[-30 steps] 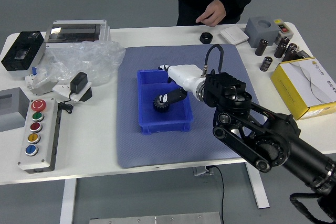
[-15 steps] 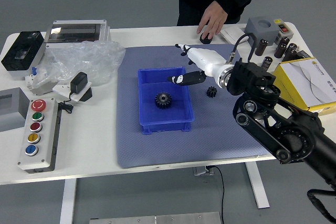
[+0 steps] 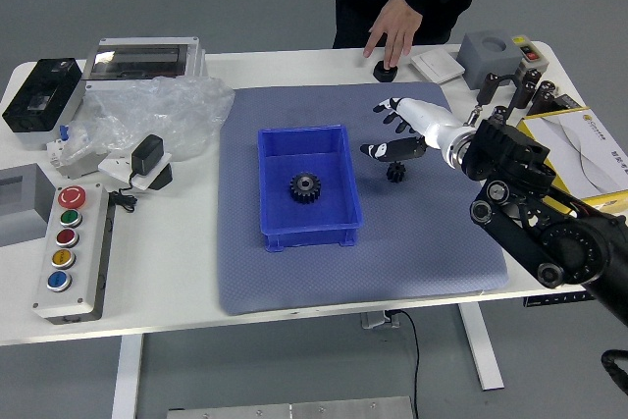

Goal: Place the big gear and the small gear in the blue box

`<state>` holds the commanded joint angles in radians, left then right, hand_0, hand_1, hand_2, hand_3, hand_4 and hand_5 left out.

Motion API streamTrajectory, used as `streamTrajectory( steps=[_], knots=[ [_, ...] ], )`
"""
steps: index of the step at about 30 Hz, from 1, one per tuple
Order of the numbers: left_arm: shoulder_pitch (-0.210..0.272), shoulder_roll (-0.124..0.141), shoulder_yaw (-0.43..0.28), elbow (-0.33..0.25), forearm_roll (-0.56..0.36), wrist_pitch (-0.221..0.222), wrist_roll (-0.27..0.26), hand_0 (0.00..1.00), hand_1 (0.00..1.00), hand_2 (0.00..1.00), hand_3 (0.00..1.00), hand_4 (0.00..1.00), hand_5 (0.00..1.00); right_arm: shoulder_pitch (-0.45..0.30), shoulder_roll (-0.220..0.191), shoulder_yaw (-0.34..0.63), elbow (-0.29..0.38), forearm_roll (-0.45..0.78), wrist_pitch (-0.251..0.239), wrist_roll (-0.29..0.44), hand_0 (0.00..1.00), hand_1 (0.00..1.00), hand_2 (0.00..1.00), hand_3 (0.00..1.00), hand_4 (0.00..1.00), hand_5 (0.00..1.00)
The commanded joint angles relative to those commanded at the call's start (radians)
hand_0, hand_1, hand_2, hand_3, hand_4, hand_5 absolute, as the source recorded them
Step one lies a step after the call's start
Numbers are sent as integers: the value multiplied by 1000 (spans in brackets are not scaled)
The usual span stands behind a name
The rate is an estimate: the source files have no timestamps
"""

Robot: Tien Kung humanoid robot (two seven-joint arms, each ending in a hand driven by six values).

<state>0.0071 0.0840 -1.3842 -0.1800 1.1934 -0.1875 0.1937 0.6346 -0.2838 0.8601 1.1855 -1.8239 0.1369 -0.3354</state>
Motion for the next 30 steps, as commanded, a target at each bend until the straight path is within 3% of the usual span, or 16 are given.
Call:
streamTrajectory(
  steps=[2,13,30],
  knots=[
    [0,0,0,0,-1,0,0,795,822,812,840,663,255,2,-1,-10,-22,4,-2,6,646,650,725,771,766,457],
    [-2,1,0,0,-2,0,0,795,822,812,840,662,255,16,-6,-77,-105,1,-5,18,637,636,716,742,765,449],
    [-2,1,0,0,-1,-1,0,795,821,812,840,662,256,27,9,-117,-133,-51,0,-1,604,604,678,713,728,398]
  ],
)
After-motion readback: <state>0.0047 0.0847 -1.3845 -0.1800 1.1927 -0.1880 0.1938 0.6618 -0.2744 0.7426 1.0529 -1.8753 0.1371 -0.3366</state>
